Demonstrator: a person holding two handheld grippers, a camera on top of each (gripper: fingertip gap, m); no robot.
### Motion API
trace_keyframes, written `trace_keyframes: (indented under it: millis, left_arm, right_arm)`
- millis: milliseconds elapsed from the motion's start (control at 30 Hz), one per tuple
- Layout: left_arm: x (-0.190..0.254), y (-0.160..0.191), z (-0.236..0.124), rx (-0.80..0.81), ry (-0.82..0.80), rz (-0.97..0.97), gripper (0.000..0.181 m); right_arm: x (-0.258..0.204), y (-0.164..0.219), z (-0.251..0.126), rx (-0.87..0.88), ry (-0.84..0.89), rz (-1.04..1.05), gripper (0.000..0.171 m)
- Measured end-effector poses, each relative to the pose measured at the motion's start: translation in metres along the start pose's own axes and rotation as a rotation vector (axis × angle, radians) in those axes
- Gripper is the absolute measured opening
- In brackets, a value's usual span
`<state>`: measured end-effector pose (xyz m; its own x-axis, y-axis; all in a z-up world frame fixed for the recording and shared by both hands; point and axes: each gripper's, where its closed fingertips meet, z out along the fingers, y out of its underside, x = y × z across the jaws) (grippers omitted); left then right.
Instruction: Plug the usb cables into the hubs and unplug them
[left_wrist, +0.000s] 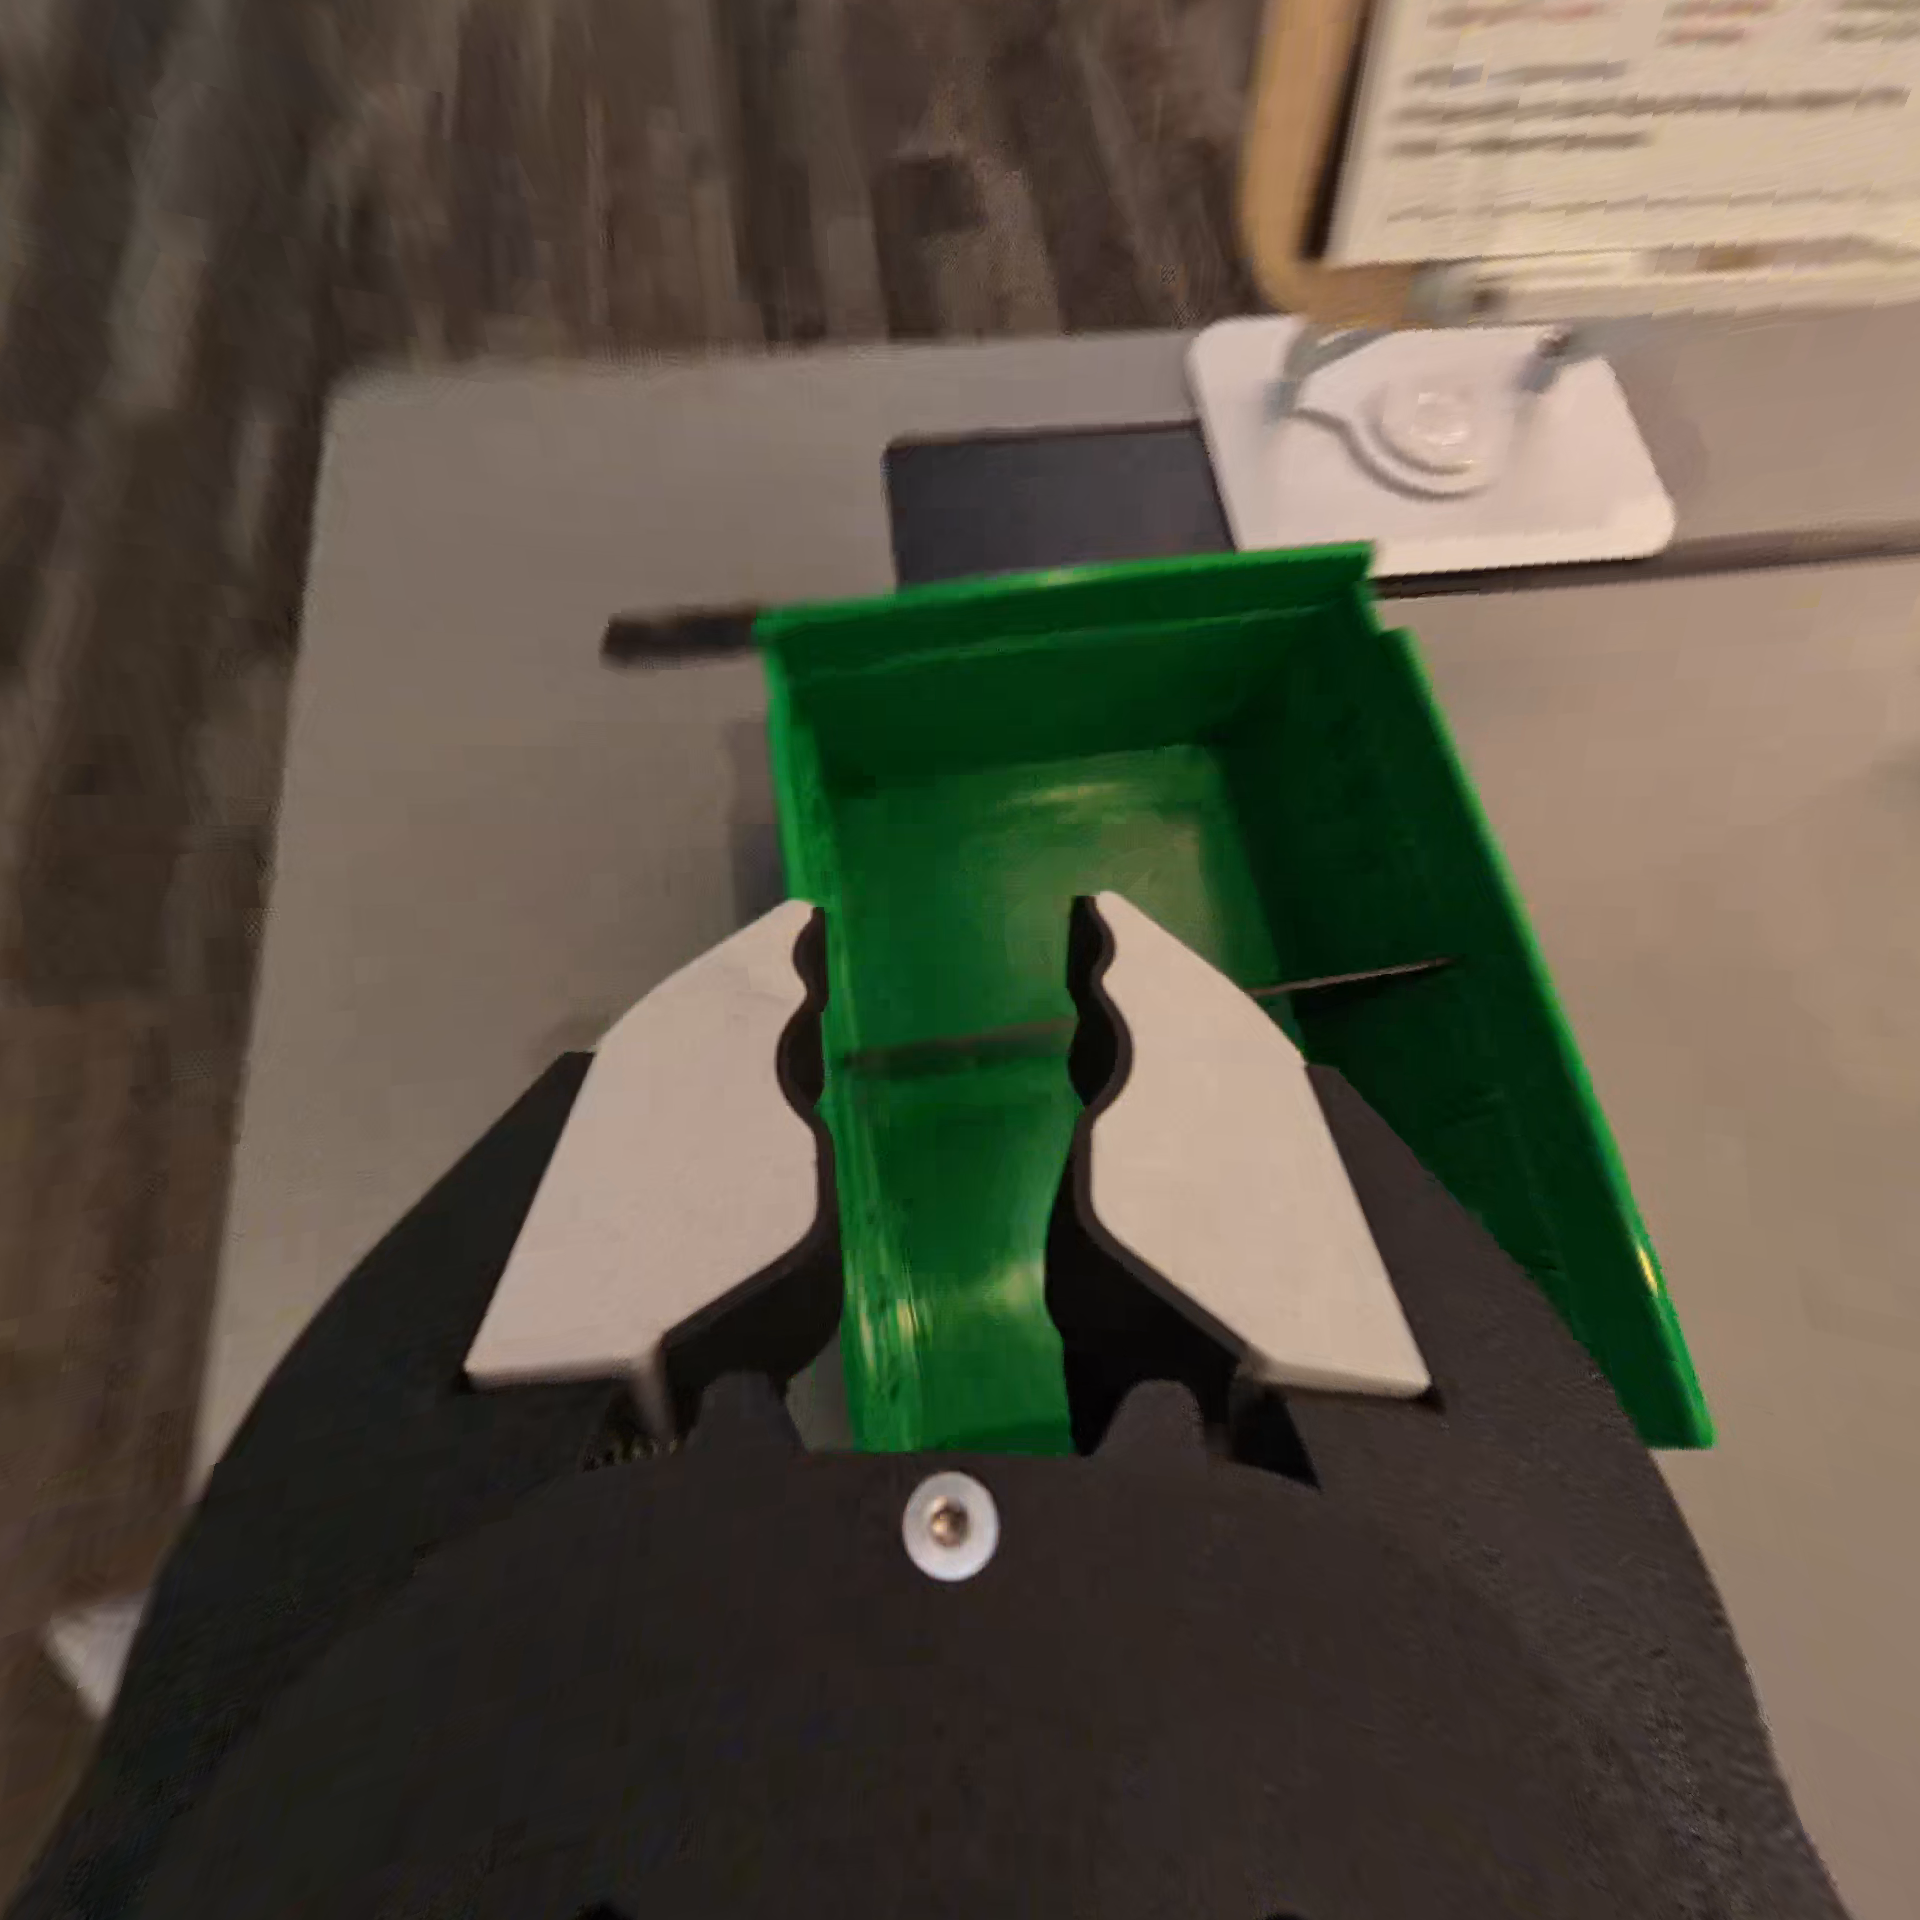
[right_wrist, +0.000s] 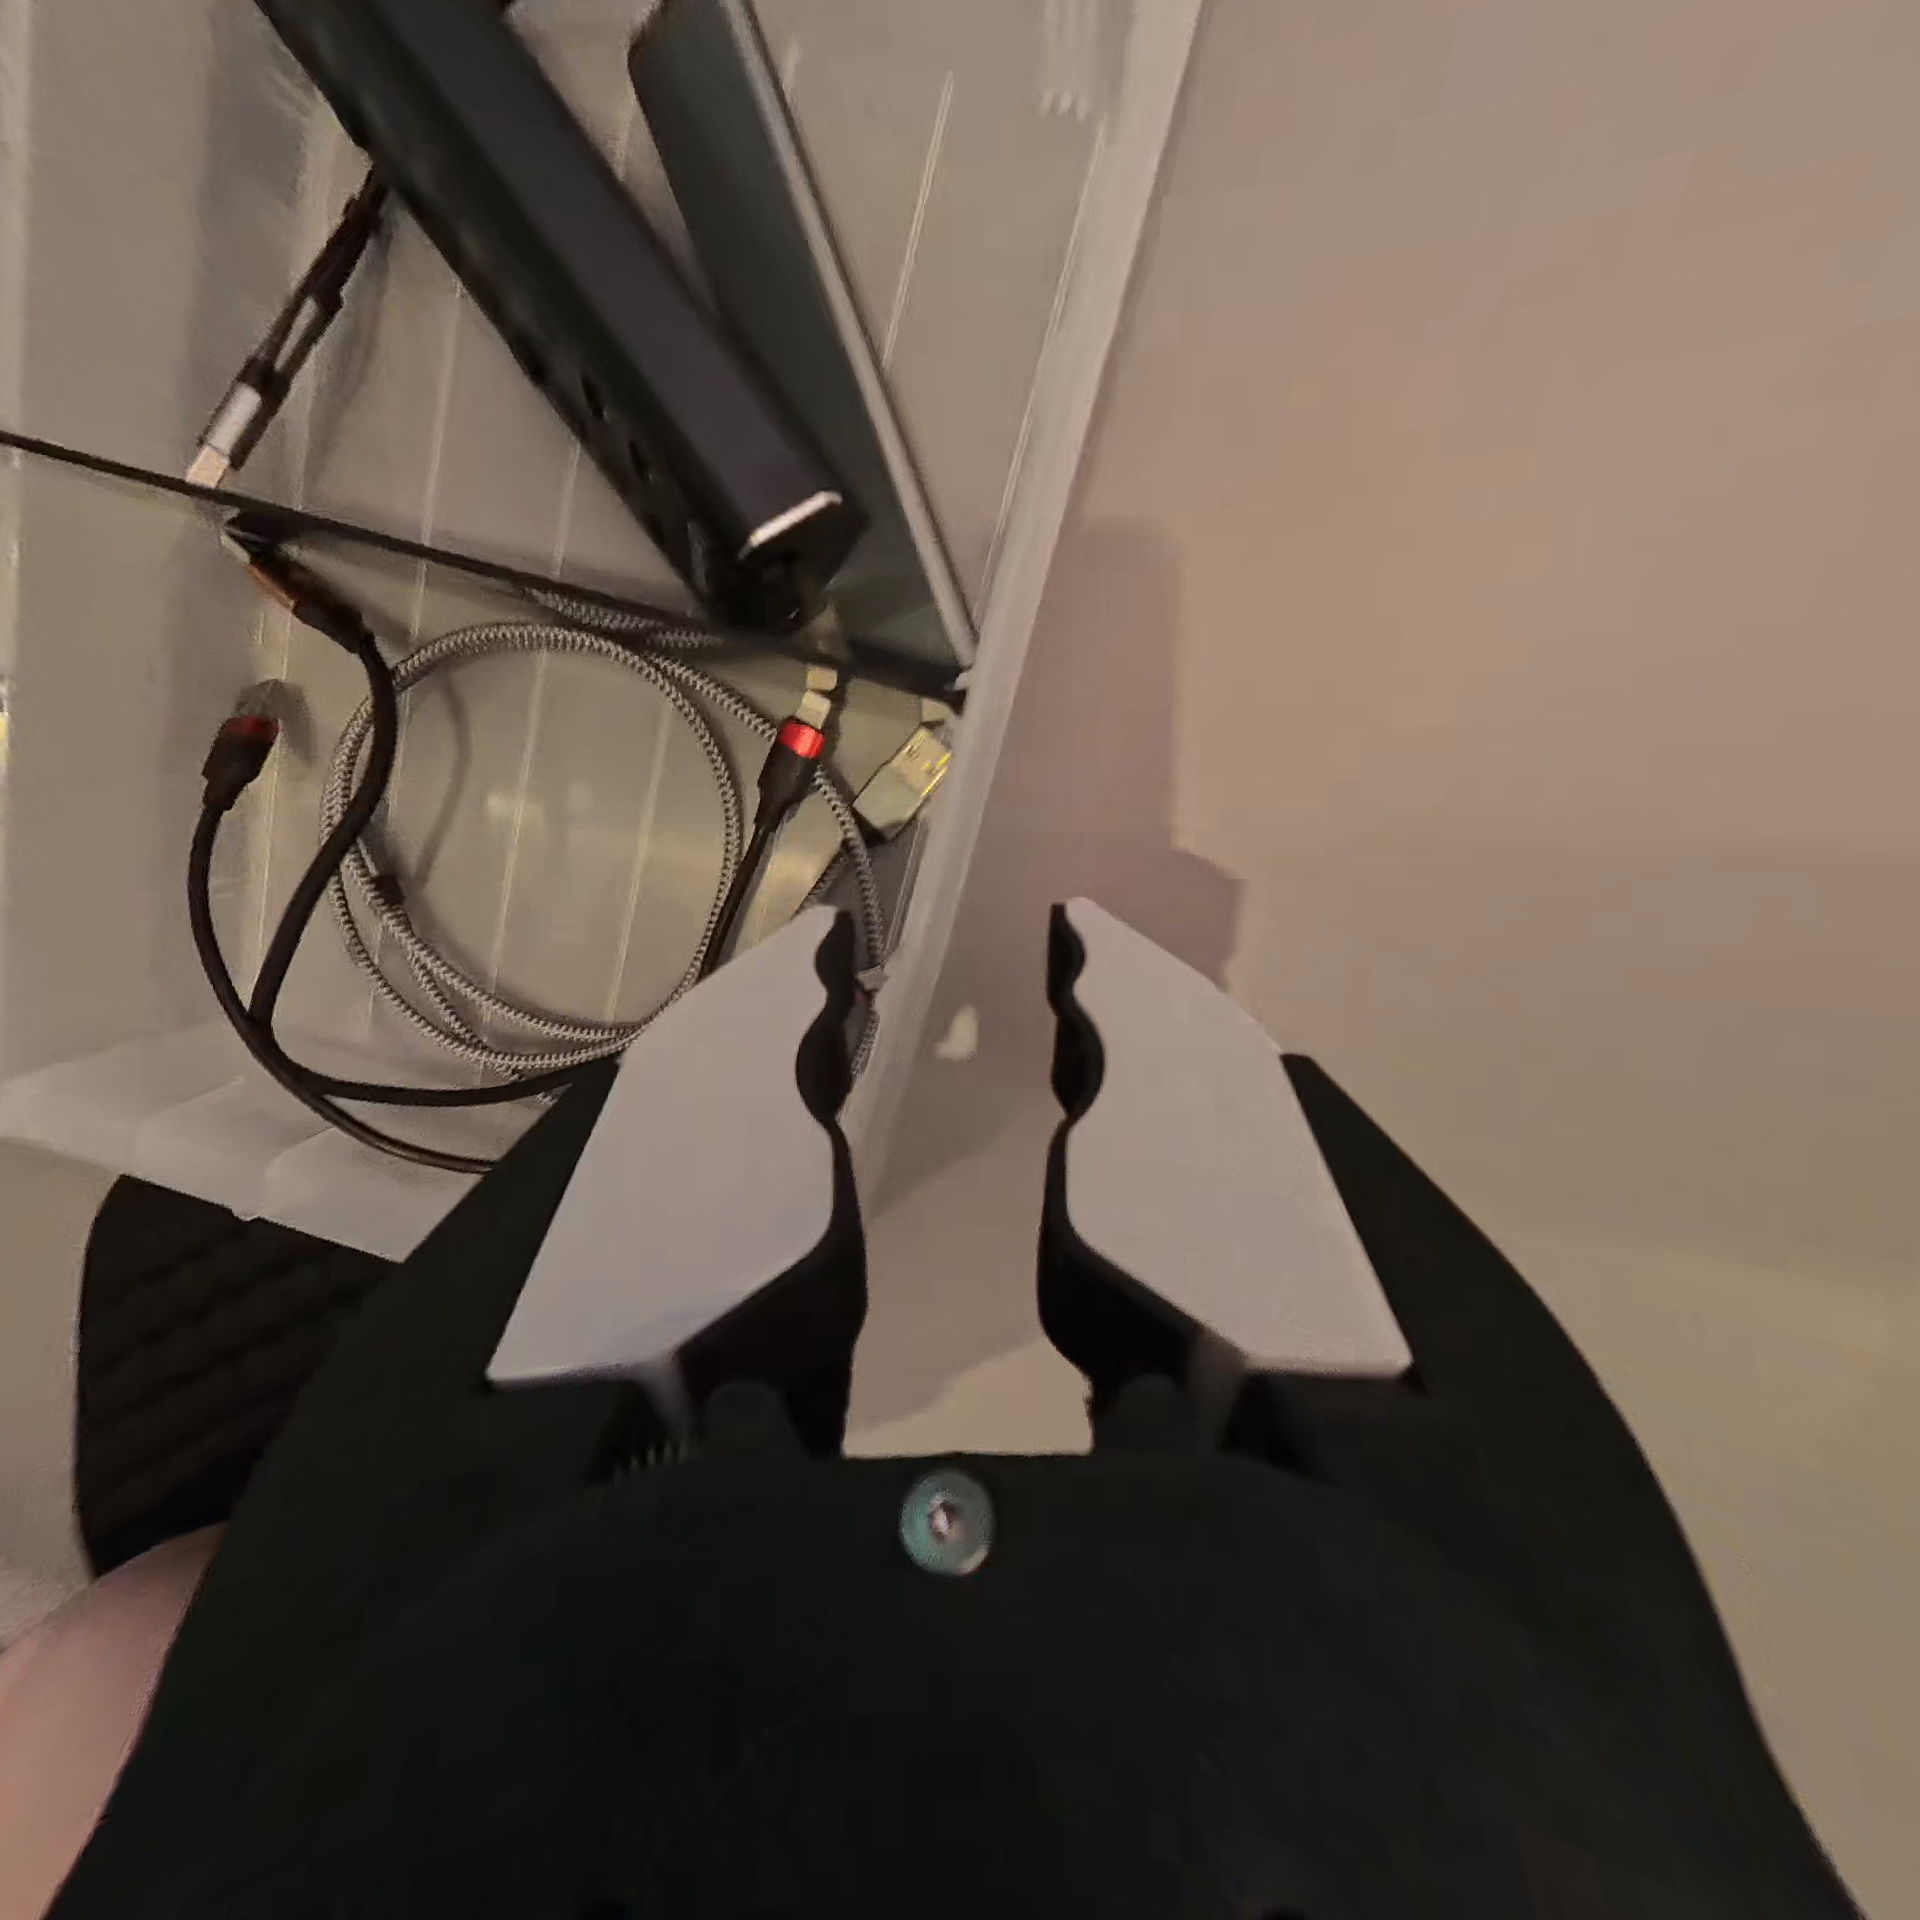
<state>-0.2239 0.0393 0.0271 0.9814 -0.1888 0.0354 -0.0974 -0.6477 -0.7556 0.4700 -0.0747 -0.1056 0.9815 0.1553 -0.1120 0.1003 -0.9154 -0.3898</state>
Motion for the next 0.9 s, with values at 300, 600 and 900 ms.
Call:
trace_keyframes:
  millis: [300,600,900]
  left_arm:
    - [-0.04,0.079,0.034,-0.319,0.065,-0.22,0.053]
    - [-0.011,0.138,0.057,-0.698,0.182,-0.208,0.028]
    - [0.046,0.137,0.071,-0.842,0.115,0.072,0.013]
  right_arm:
    - [-0.008,0.01,0.02,-0.177,-0.05,0.077,0.01]
    - [-0.032,0.006,0.024,-0.283,-0.007,-0.008,0.009]
    - [-0.093,-0.02,0.042,-0.369,0.002,-0.123,0.012]
